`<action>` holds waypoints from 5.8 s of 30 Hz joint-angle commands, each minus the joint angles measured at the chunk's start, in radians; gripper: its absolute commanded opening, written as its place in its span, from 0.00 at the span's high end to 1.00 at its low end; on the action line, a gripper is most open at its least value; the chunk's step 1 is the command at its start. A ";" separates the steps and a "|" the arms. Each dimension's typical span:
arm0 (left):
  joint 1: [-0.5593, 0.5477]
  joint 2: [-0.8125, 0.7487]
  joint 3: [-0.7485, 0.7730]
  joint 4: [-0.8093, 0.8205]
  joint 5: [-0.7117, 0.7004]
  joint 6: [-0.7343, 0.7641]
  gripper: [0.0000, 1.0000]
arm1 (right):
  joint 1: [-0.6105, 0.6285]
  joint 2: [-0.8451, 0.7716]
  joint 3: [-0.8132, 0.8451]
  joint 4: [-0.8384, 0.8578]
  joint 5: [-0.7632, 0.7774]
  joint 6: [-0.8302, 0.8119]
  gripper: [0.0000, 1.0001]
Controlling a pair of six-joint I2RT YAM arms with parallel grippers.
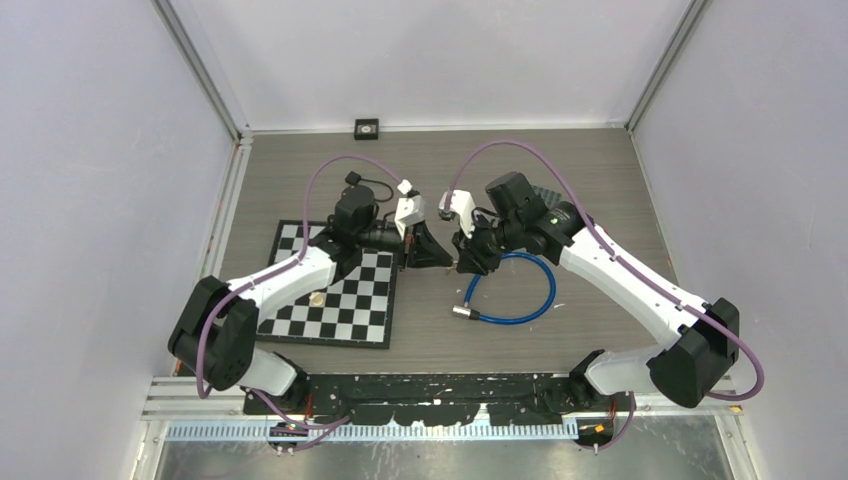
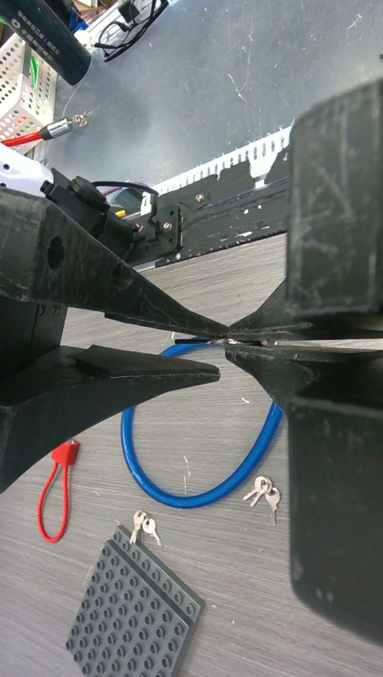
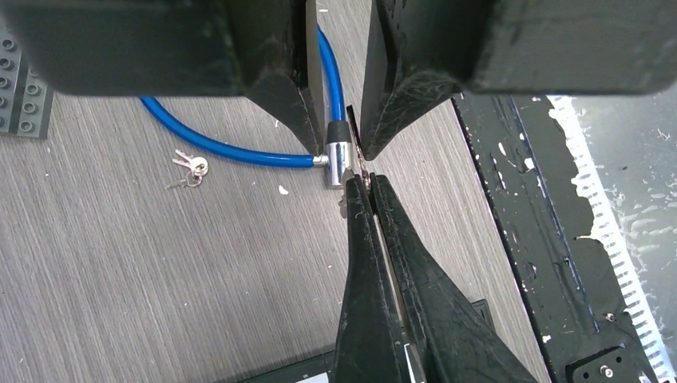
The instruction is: Unlock with the key
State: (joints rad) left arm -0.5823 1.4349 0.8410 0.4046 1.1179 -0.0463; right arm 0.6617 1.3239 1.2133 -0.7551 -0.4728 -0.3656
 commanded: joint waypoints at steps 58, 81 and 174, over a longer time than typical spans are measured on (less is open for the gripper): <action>-0.002 -0.151 -0.028 -0.318 -0.075 0.303 1.00 | 0.041 0.135 0.112 -0.017 -0.192 -0.050 0.83; 0.048 -0.051 -0.072 0.078 0.021 -0.119 0.86 | 0.012 0.054 0.053 0.122 -0.168 0.060 1.00; 0.150 -0.441 -0.055 -0.900 -0.114 0.675 1.00 | 0.199 0.334 -0.230 0.136 0.351 -0.108 0.75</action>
State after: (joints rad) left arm -0.4362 1.0058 0.7849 -0.4919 0.9905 0.6357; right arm 0.8547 1.6588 0.9672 -0.6220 -0.1284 -0.4664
